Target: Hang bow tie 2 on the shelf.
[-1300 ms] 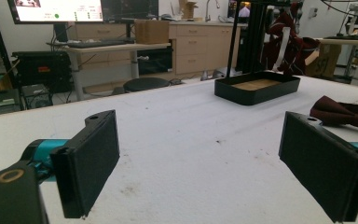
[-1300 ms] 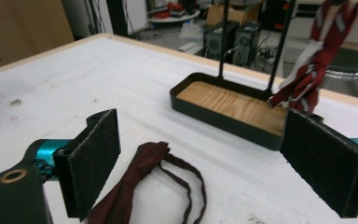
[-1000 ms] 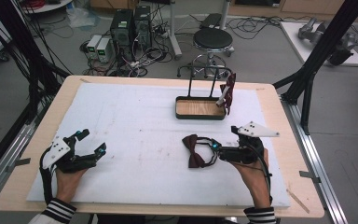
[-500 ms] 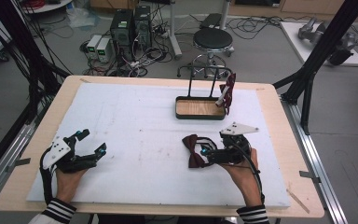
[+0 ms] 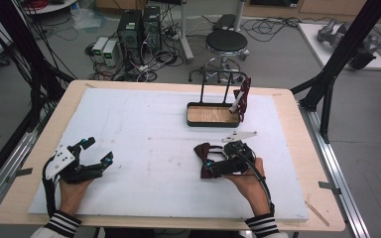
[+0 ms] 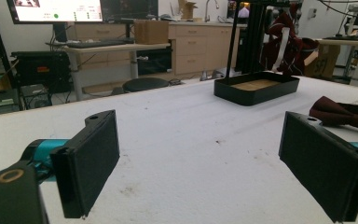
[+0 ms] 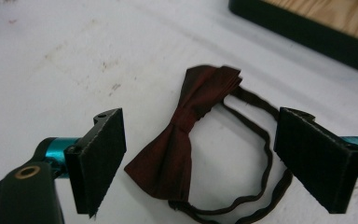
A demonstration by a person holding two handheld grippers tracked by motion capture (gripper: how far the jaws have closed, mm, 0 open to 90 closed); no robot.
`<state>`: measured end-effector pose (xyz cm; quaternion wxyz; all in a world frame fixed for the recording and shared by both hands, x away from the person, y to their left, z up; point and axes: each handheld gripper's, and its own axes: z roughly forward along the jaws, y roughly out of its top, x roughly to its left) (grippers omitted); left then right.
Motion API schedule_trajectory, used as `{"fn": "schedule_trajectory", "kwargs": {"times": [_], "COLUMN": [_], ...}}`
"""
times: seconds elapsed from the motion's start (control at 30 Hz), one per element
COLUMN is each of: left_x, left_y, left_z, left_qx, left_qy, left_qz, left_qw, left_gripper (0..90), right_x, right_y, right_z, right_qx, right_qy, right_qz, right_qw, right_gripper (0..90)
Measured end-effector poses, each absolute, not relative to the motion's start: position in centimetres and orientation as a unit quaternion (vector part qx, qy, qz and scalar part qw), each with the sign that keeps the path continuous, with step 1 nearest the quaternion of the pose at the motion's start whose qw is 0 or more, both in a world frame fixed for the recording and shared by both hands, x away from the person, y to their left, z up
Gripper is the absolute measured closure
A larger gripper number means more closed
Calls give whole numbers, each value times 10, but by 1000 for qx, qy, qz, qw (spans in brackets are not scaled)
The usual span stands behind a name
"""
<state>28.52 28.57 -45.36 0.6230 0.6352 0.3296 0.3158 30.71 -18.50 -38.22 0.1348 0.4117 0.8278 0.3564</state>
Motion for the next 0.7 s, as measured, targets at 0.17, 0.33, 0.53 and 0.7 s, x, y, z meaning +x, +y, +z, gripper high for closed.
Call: {"fn": "schedule_trajectory", "kwargs": {"times": [0.17,0.33,0.53,0.7], "left_x": [285,285,285,285], "left_y": [286,286,286,286], "left_z": [-454,-454,-454,-454], "left_qx": [636,635,636,636], "left_qy": [329,330,329,329], "left_qz": [316,316,316,316], "left_qw": [622,623,622,623], "left_gripper": [125,125,125,126], "right_x": [312,314,318,321], "right_y": [-180,-177,-173,-168], "right_z": [-389,-392,-397,-403], "right_qx": [418,418,416,417], "right_qy": [837,843,852,859], "right_qz": [334,324,309,289], "right_qw": [112,98,80,73], "right_gripper": [193,235,267,302]}}
